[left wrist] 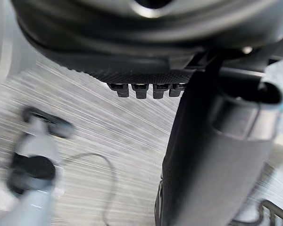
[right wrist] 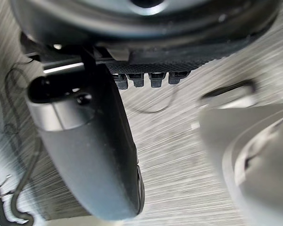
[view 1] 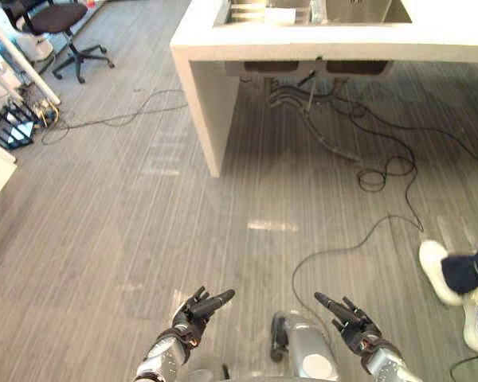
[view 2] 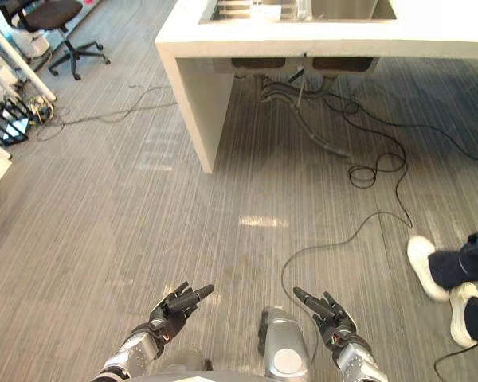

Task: Walk over to the sink, pick up the cup, carry it to the dishwasher, place the cup inside the dishwasher, then close the dishwasher door

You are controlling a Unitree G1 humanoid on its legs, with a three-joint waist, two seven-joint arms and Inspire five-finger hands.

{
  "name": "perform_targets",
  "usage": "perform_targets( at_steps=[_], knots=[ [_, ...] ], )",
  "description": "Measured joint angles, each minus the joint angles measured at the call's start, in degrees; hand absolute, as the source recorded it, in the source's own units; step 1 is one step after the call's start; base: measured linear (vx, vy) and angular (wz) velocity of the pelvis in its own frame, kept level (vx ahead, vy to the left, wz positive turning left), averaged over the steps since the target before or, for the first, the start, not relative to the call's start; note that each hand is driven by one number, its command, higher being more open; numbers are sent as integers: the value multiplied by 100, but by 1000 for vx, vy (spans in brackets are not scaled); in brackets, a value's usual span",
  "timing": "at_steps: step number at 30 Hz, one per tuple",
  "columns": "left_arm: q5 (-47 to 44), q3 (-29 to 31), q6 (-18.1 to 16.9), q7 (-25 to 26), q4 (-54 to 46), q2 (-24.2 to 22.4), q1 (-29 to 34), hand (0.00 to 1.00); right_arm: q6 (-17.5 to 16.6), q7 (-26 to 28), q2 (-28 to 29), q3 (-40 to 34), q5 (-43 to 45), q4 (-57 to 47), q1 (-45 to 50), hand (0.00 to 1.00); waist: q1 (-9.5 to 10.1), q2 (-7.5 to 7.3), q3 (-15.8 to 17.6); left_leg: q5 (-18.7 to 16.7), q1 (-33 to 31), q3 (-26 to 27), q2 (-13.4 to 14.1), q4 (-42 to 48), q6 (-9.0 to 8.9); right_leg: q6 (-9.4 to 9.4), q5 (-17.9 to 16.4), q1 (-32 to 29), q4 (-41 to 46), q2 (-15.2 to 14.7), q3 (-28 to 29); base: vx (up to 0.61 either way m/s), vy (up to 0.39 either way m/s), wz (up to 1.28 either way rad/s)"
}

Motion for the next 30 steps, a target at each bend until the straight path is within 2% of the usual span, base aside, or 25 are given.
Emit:
perform_targets(
  at_steps=[1, 2, 4, 5, 6, 7, 8, 9, 10, 11, 12, 14, 15, 16, 17, 18, 19, 21, 22, 23, 24, 25, 27, 29, 30],
  knots=[
    [0, 19, -86, 1, -72, -3, 29, 100, -10, 1, 5, 16, 6, 0, -29, 100, 84, -70, 59, -80, -384, 73, -229, -183, 160, 3, -27, 367, -249, 29, 86, 552, -109, -34],
    [1, 27, -134, 7, -131, -7, 49, 100, -18, 1, 4, 22, 7, 2, -62, 100, 157, -123, 96, -101, -560, 156, -345, -453, 198, 79, 19, 496, -361, 37, 186, 526, -70, -66],
    [-25, 138, -410, 24, -525, -29, 181, 100, -26, -2, -54, 203, 4, 2, -259, 100, 382, -205, 187, -85, -1003, 507, -529, -1715, 263, 102, 32, 750, -651, 44, 521, 492, -21, -89],
    [-25, 237, -585, 43, -714, -45, 211, 100, -20, -7, -102, 340, 4, -8, -405, 100, 437, -220, 285, 29, -1137, 664, -581, -2754, 410, 109, 36, 987, -809, 43, 692, 495, 11, -86],
    [-26, 301, -692, 66, -782, -52, 219, 100, 8, -11, -127, 437, 5, -50, -442, 100, 458, -218, 355, 187, -1155, 728, -587, -3483, 496, 112, 36, 1167, -883, 38, 759, 596, 45, -89],
    [-34, 363, -809, 100, -847, -48, 247, 100, 55, -4, -133, 508, 11, -165, -459, 100, 504, -217, 395, 556, -1111, 856, -575, -4433, 471, 234, -32, 1387, -962, 9, 836, 503, 72, -76],
    [-37, 368, -895, 153, -915, -49, 274, 100, 77, 21, -130, 464, 26, -181, -440, 100, 517, -178, 403, 1046, -973, 961, -578, -5367, 517, 466, -161, 1700, -1127, 19, 890, 511, 90, -57],
    [-38, 366, -938, 165, -930, -57, 266, 100, 85, 20, -138, 434, 27, -175, -401, 100, 513, -140, 420, 1280, -917, 966, -561, -5692, 521, 606, -247, 1862, -1194, 55, 891, 543, 138, -34],
    [-38, 366, -1014, 180, -966, -100, 270, 100, 115, 17, -214, 428, 26, -125, -302, 100, 512, 59, 418, 1488, -783, 977, -457, -6016, 579, 785, -404, 2166, -1235, 182, 903, 568, 215, -22],
    [-38, 380, -1027, 183, -1002, -85, 268, 100, 132, 9, -212, 430, 26, -89, -268, 100, 538, 130, 402, 1859, -731, 937, -417, -5979, 820, 776, -519, 2310, -1227, 198, 957, 567, 238, -34],
    [-40, 544, -1040, 200, -1135, -82, 247, 100, 186, 3, -152, 451, 25, -53, -258, 100, 591, -8, 429, 2146, -779, 980, -513, -5652, 1000, 834, -629, 2430, -1220, 69, 1049, 637, 293, -33],
    [-40, 710, -1109, 312, -1433, -120, 230, 100, 193, 34, -105, 442, 25, 28, -261, 100, 608, -144, 415, 2037, -1029, 967, -707, -5139, 1160, 848, -631, 2383, -1079, -175, 1135, 515, 237, -14],
    [-38, 730, -1121, 358, -1590, -122, 212, 100, 215, 21, -104, 431, 25, 170, -265, 100, 608, -198, 406, 1825, -1073, 1003, -858, -4871, 1455, 880, -619, 2341, -795, -358, 1155, 549, 248, 10],
    [-37, 737, -1159, 404, -1685, -119, 213, 100, 275, 7, -92, 427, 24, 346, -230, 100, 617, -315, 339, 1568, -1006, 1105, -1071, -4768, 1651, 1084, -569, 2180, -231, -597, 1164, 670, 294, 14],
    [-33, 738, -1188, 412, -1698, -118, 213, 100, 294, 4, -79, 420, 23, 418, -210, 100, 618, -366, 302, 1465, -941, 1140, -1182, -4767, 1710, 1266, -478, 2058, 126, -726, 1181, 565, 219, 18],
    [13, 740, -1273, 413, -1766, -111, 223, 100, 302, 2, -11, 324, 21, 549, -191, 100, 609, -440, 256, 1273, -774, 1155, -1373, -4790, 1771, 1967, -82, 1687, 1036, -961, 1259, 555, 200, 19],
    [51, 741, -1391, 425, -1844, -87, 261, 100, 303, -8, 85, 244, 5, 678, -196, 100, 599, -484, 231, 1113, -581, 1117, -1498, -4845, 1820, 2435, 614, 1198, 2028, -1090, 1451, 526, 176, 16],
    [172, 787, -1480, 565, -2050, -71, 328, 100, 324, 4, 176, 230, -32, 856, -243, 100, 591, -510, 215, 1038, -179, 1065, -1589, -5051, 1827, 2337, 602, 369, 3545, -1279, 1364, 471, 114, 7],
    [234, 821, -1582, 740, -2356, -75, 479, 100, 163, -4, 214, 183, -22, 861, -227, 100, 535, -502, 210, 993, 167, 983, -1606, -5226, 1840, 1921, 377, 25, 3918, -1418, 1035, 457, 92, 7],
    [240, 828, -1649, 817, -2536, -76, 540, 100, 152, 0, 201, 162, -16, 851, -228, 100, 507, -502, 210, 978, 345, 925, -1598, -5318, 1839, 1694, 245, -109, 3910, -1463, 855, 441, 73, 24],
    [257, 827, -1765, 948, -2915, -75, 564, 100, 148, 4, 192, 85, 39, 842, -242, 100, 488, -487, 204, 966, 653, 751, -1559, -5535, 1831, 1335, 23, -372, 3644, -1498, 506, 396, 16, 44],
    [311, 821, -1885, 1057, -3237, -76, 541, 100, 146, -6, 198, -20, 101, 846, -245, 100, 442, -477, 203, 947, 813, 563, -1507, -5635, 1797, 1119, -119, -551, 3225, -1489, 252, 429, -31, 76],
    [499, 825, -2192, 1246, -3832, -55, 444, 100, 212, -21, 236, -123, 237, 950, -221, 100, 417, -418, 219, 835, 978, 247, -1315, -5653, 1676, 1046, -177, -846, 1823, -1390, -48, 328, -95, 77],
    [796, 900, -2578, 1492, -4450, 102, 380, 100, 387, -1, 389, -378, 341, 1190, -44, 100, 426, -406, 221, 547, 1296, -129, -1181, -5553, 1430, 1160, 196, -951, 341, -1319, 25, 367, -177, 75],
    [825, 949, -2654, 1542, -4600, 135, 406, 100, 423, 5, 446, -507, 450, 1203, 26, 100, 439, -421, 207, 451, 1391, -182, -1174, -5515, 1361, 1142, 392, -945, 188, -1320, 68, 388, -246, 63]
  ],
)
